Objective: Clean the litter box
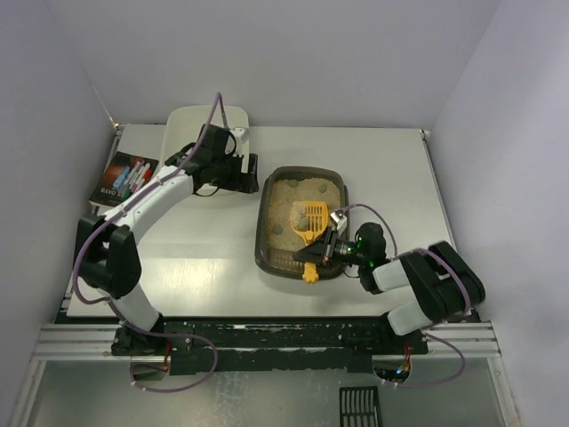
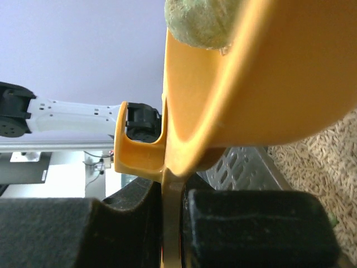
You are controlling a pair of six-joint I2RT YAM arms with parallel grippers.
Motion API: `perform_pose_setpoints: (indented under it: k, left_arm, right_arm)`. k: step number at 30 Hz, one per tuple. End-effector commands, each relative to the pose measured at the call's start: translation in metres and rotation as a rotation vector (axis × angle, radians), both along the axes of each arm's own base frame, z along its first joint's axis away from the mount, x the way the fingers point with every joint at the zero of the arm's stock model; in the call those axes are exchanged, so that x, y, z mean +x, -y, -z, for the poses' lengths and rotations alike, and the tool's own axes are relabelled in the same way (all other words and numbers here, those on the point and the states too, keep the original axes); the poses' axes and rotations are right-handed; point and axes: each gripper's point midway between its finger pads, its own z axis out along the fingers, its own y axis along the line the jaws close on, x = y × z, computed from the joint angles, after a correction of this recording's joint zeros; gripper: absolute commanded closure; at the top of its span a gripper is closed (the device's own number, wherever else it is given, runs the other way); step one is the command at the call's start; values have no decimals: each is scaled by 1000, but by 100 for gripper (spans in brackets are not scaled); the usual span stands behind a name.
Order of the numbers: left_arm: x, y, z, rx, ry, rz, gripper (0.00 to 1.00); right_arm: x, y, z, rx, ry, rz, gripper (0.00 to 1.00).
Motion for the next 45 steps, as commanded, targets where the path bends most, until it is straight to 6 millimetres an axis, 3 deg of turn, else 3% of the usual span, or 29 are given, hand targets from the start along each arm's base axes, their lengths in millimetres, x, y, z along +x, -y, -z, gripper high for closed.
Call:
perform_pose_setpoints:
  k: [1, 2, 8, 12, 17, 23, 28, 33, 37, 41, 43, 45]
  left_arm:
    - [-18, -22, -48, 95, 121, 67, 4]
    - [-21, -27, -52, 112, 139, 76, 5]
    - [-39, -63, -74, 240, 268, 82, 5]
    - [-47, -95, -69, 332, 316, 47, 5]
    - [-57, -115, -51, 414, 275, 36, 5]
    - [-60, -123, -45, 429, 269, 24, 8]
    - [-58, -128, -42, 395, 262, 4, 9]
    - [-59, -135, -40, 401, 267, -11, 10]
    - [-60, -136, -38, 394, 264, -10, 9]
    - [-59, -139, -35, 396, 252, -14, 9]
    - [-60, -139, -34, 390, 249, -13, 10]
    - [-60, -139, -34, 384, 249, -10, 10]
  right_arm:
    - [2, -3, -52, 228, 182, -30, 100]
    - [0, -3, -59, 268, 203, -47, 100]
    - [10, -8, -51, 276, 166, -75, 100]
    - [8, -9, -58, 280, 215, -99, 100]
    - [7, -8, -62, 273, 270, -105, 100]
    - [-4, -3, -51, 220, 333, -102, 100]
    - [16, -7, -39, 126, 383, -61, 100]
    - [36, -4, -16, -106, 464, -45, 100]
    - [39, -1, -20, -141, 506, -10, 100]
    - [26, -6, -19, -40, 421, -41, 100]
    - [19, -8, -32, 68, 384, -49, 100]
    - [7, -8, -62, 228, 420, -54, 100]
